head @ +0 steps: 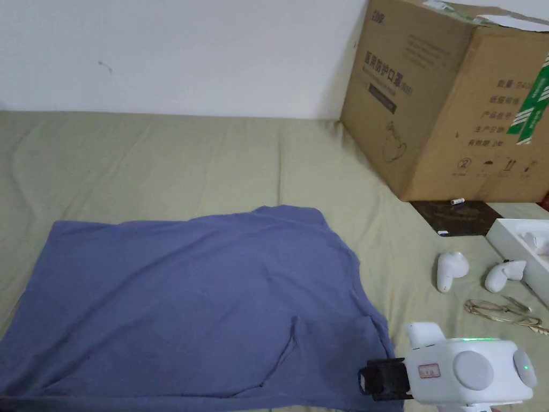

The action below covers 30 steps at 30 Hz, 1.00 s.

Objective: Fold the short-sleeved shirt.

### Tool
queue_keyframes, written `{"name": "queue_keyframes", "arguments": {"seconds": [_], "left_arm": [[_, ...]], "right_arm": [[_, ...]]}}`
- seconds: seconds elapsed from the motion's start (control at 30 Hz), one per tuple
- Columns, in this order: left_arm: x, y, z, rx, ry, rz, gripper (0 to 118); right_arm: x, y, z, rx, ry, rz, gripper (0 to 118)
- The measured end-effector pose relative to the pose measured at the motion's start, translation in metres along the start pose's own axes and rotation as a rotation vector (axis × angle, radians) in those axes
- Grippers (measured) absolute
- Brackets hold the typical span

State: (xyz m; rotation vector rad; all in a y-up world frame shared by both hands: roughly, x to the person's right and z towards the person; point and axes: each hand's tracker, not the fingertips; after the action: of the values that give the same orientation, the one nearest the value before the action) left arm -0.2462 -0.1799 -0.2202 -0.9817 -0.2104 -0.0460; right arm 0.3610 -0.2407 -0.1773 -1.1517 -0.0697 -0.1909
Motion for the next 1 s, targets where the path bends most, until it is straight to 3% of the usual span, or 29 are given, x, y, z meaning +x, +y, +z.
{"name": "queue_keyframes", "arguments": {"seconds": [0.03, 0.07, 0.17, 0.33, 0.57, 0.77, 0.87, 1.0], "left_arm": [[0.000, 0.000, 0.000, 0.000, 0.007, -0.003, 3], [0.000, 0.000, -0.001, -0.005, 0.009, -0.001, 3], [0.003, -0.001, -0.003, -0.025, 0.026, 0.006, 3], [0.006, -0.004, -0.003, -0.039, 0.041, 0.007, 3], [0.001, 0.018, -0.001, -0.030, 0.053, 0.008, 3], [-0.008, 0.088, -0.031, -0.028, 0.064, -0.026, 3], [-0.015, 0.127, -0.066, -0.056, 0.073, -0.041, 3], [-0.024, 0.165, -0.114, -0.066, 0.071, -0.039, 3]], "right_arm": [[-0.001, 0.001, -0.002, -0.017, -0.007, 0.012, 94], [-0.001, 0.000, -0.006, -0.035, -0.021, 0.029, 74], [-0.007, -0.004, -0.003, -0.027, -0.005, 0.084, 2], [-0.022, 0.000, 0.019, 0.009, 0.002, 0.126, 1], [0.005, 0.025, 0.054, 0.127, 0.158, -0.077, 1], [0.013, 0.097, 0.048, 0.150, 0.196, -0.118, 1], [-0.014, 0.137, 0.032, 0.162, 0.167, -0.118, 1], [-0.015, 0.188, -0.013, 0.129, 0.178, -0.192, 1]]}}
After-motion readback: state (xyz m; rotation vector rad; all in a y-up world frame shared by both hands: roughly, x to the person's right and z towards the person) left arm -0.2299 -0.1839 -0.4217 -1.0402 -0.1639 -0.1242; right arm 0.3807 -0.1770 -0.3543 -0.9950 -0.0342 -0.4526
